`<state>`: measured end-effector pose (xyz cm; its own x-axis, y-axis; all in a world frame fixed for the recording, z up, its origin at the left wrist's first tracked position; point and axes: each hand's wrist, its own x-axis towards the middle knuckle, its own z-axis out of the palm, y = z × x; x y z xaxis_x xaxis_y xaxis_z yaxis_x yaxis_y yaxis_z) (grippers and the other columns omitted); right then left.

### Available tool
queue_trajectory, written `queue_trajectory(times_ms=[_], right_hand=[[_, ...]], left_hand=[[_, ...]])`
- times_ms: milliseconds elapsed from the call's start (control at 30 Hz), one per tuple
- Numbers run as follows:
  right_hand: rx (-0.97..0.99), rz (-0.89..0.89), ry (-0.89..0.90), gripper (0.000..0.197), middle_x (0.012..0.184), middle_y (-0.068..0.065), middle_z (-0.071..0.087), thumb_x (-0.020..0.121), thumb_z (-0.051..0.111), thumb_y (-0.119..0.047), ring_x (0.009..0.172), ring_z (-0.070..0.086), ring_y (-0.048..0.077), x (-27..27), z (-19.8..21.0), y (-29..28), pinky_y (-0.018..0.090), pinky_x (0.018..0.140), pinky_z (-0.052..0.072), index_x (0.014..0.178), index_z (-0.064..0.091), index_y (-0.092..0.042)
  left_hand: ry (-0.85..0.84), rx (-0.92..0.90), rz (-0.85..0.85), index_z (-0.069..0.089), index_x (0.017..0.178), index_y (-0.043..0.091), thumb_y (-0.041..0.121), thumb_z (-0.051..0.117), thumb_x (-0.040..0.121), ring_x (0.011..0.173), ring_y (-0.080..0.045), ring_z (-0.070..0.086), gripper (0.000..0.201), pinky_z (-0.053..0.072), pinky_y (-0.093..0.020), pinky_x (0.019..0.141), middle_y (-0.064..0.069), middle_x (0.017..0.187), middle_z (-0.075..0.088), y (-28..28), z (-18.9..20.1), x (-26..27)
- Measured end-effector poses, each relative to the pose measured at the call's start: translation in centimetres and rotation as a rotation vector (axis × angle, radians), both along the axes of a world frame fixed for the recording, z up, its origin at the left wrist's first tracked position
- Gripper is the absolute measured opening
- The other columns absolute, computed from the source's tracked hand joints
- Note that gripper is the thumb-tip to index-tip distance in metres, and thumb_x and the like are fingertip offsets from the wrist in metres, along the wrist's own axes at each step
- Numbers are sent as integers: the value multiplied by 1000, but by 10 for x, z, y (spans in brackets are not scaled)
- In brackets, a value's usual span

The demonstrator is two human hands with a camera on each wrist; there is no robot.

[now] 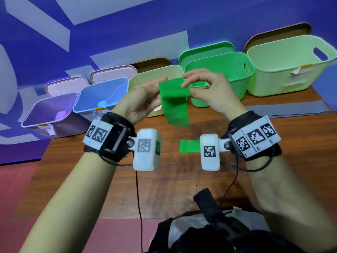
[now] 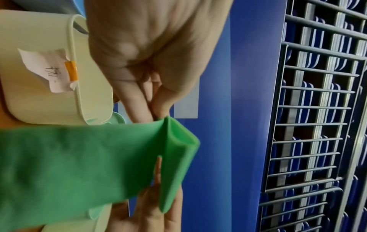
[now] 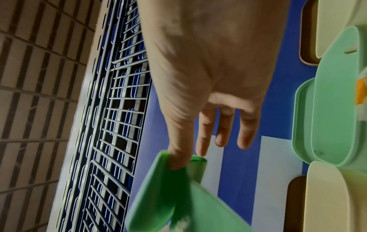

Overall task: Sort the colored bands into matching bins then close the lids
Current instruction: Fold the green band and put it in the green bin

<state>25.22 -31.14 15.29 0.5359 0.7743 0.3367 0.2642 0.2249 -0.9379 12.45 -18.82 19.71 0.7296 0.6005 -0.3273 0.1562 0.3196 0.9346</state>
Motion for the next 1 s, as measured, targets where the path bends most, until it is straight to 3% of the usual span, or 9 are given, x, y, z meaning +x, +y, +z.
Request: queue_trajectory(times_ms=[100,200,333,433,533,633,767,867,1000], right_hand=[[-54,54,-43,29,108,-6,55,77,70,0,108,54,9,0,0,-1,40,94,48,78,66,-29],[-82,94,-74,36,113,-6,54,82,61,4,113,52,10,-2,0,-2,38,97,47,78,66,-32],[32,45,19,21,107,-3,56,81,53,-9,98,54,10,-8,2,5,30,93,44,92,59,-26],[27,132,155,25,110,-7,58,88,55,-16,105,55,6,-13,-1,12,23,95,45,112,51,-23],[-11,189,220,24,103,-4,65,92,55,-9,94,63,3,-18,-5,16,22,92,48,112,52,-21],[-48,166,265,18,92,-4,70,90,57,-10,82,67,4,-20,-7,17,22,80,53,104,59,-21],[-149,91,261,9,83,-4,70,92,57,-19,73,67,6,-22,-6,16,26,67,55,88,63,-24],[-225,41,241,12,86,-1,69,92,56,-23,73,64,10,-21,-8,16,24,57,51,84,64,-22],[-234,-45,238,10,94,5,69,91,59,-18,87,65,17,-16,-12,16,38,84,52,83,66,-19]], left_hand=[[-30,-53,22,59,98,9,2,34,97,60,-8,69,27,54,-17,53,-2,67,71,0,7,-2],[-27,43,45,59,96,9,8,40,97,55,-6,66,19,51,-17,50,2,60,68,-2,8,-3],[-16,286,81,65,91,13,2,50,94,63,-4,66,19,52,-16,55,3,76,70,2,2,-4],[-40,452,44,65,87,15,0,52,92,67,-3,65,21,51,-17,58,1,84,66,-1,2,-4],[-102,571,45,65,84,14,-4,53,90,71,-3,66,23,52,-18,62,7,77,69,-5,5,-2],[-135,646,129,67,85,15,-5,57,88,73,-7,67,22,54,-22,63,10,73,69,-4,6,3],[-103,634,272,64,96,13,-5,60,84,63,-12,63,22,58,-30,64,6,59,62,-3,0,12],[-86,569,347,60,99,12,-4,62,83,65,-18,62,23,57,-32,65,-6,69,63,-1,-6,17],[-31,353,258,58,106,9,10,58,91,65,-10,64,15,51,-19,54,-4,84,66,0,-13,18]])
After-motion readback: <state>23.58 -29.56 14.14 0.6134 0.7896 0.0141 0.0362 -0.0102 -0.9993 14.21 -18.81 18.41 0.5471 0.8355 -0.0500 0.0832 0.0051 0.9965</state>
